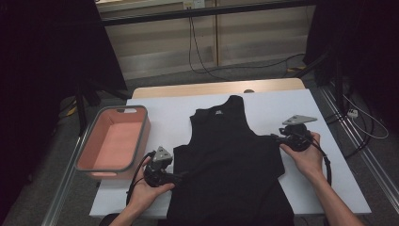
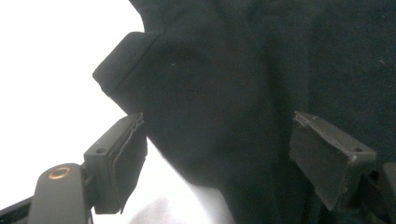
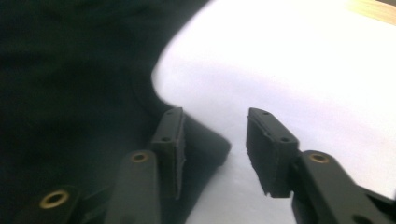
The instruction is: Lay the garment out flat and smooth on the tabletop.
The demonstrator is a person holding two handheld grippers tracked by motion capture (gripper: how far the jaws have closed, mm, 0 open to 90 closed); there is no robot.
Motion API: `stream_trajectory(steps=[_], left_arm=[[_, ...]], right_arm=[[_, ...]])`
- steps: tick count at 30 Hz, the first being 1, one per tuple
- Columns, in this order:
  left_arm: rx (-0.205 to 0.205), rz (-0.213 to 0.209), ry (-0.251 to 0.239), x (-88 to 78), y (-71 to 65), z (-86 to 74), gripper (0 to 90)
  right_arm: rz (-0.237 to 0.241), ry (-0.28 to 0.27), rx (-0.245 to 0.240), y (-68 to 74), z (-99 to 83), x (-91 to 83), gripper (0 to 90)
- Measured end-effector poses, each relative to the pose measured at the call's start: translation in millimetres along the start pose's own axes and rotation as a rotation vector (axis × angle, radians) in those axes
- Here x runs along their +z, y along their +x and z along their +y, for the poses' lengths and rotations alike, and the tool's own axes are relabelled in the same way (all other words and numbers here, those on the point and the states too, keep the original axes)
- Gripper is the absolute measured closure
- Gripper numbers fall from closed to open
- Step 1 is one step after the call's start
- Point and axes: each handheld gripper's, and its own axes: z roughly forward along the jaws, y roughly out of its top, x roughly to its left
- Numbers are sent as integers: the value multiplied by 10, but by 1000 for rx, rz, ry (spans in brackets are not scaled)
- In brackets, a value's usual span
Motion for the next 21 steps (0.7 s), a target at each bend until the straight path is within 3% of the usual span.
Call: stream_trajectory(steps=[2, 5, 10, 12, 14, 16, 19, 21], left_arm=[[-5, -3, 1, 2, -1, -1, 200], [-4, -3, 4, 8, -1, 1, 201], [4, 4, 12, 12, 1, 0, 210], [9, 6, 15, 24, -6, -3, 246], [16, -1, 28, 31, -9, -2, 294], [23, 3, 40, 51, -21, -8, 344], [27, 6, 63, 85, -35, -12, 426], [36, 14, 63, 97, -38, -11, 461]], right_arm=[[-6, -10, 26, -77, -19, -48, 631], [-13, 49, 50, -154, -93, -12, 674], [69, 89, 50, -125, -139, 113, 645], [74, 112, 43, -80, -145, 176, 647], [107, 99, 44, -48, -122, 205, 805], [85, 93, 13, -10, -82, 227, 869], [51, 75, 19, -18, -19, 232, 877], [0, 79, -2, -32, 9, 219, 878]])
